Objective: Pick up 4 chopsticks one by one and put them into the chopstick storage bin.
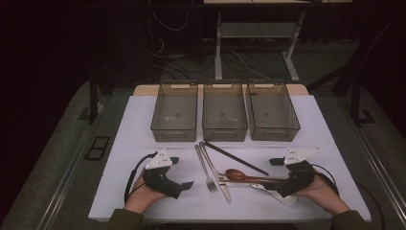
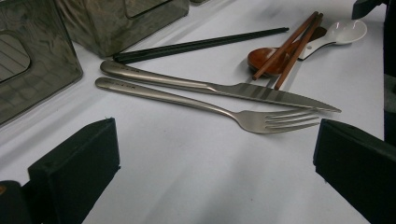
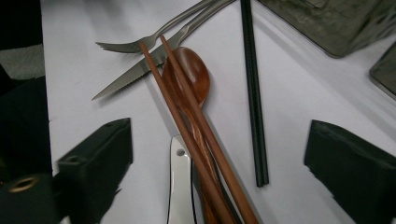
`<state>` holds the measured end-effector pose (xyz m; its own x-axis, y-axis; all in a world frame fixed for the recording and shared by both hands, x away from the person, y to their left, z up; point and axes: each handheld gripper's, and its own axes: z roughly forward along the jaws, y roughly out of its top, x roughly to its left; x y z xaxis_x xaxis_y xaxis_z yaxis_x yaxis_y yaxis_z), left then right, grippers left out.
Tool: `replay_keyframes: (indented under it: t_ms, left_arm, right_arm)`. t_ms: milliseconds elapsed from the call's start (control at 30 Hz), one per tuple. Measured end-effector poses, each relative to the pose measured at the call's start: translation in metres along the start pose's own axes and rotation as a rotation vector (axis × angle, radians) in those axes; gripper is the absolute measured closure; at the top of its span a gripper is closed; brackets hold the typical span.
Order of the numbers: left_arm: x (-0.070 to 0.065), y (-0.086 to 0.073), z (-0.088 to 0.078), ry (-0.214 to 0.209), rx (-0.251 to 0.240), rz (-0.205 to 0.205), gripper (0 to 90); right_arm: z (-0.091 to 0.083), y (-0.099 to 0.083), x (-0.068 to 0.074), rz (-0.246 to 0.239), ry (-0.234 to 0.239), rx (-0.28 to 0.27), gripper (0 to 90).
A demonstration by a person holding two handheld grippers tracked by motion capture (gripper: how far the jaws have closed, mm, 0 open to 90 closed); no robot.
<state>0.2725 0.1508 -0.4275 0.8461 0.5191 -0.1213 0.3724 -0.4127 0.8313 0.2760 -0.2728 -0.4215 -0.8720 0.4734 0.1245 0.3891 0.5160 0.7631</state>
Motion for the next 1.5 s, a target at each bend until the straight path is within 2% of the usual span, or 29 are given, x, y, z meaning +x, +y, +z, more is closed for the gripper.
replay_keyframes:
  t_ms: [633,667,967,1000,1067,1133,1367,1433,1467,1500]
  left_arm:
    - [0.001,0.0,0.001,-0.006,0.002,-0.006,0.0]
    - [0.001,-0.001,0.001,-0.007,0.004,-0.005,0.0]
    - [0.001,0.0,0.003,-0.012,0.007,-0.002,0.0]
    - [0.001,0.0,0.003,-0.013,0.007,-0.003,0.0]
    - [0.001,0.0,0.003,-0.014,0.008,-0.001,0.0]
    - [0.001,0.0,0.003,-0.015,0.009,0.002,0.0]
    - [0.001,0.0,0.003,-0.015,0.009,0.003,0.0]
    - [0.001,0.0,0.003,-0.016,0.01,0.003,0.0]
    - [0.001,0.0,0.003,-0.016,0.011,0.003,0.0]
    - [0.001,0.0,0.003,-0.016,0.012,0.003,0.0]
  right_arm:
    - [0.023,0.017,-0.003,-0.054,0.04,0.063,16.8]
    - [0.026,0.02,-0.002,-0.063,0.049,0.074,21.3]
    - [0.041,0.03,-0.005,-0.091,0.092,0.11,25.9]
    - [0.045,0.031,-0.006,-0.116,0.1,0.13,28.7]
    - [0.047,0.031,-0.005,-0.123,0.116,0.135,31.2]
    - [0.048,0.031,-0.005,-0.159,0.111,0.148,33.5]
    - [0.051,0.032,-0.001,-0.183,0.111,0.148,40.1]
    - [0.052,0.033,0.002,-0.178,0.125,0.146,42.8]
    - [0.053,0.034,0.001,-0.2,0.123,0.147,43.5]
    - [0.053,0.034,0.002,-0.202,0.125,0.145,44.5]
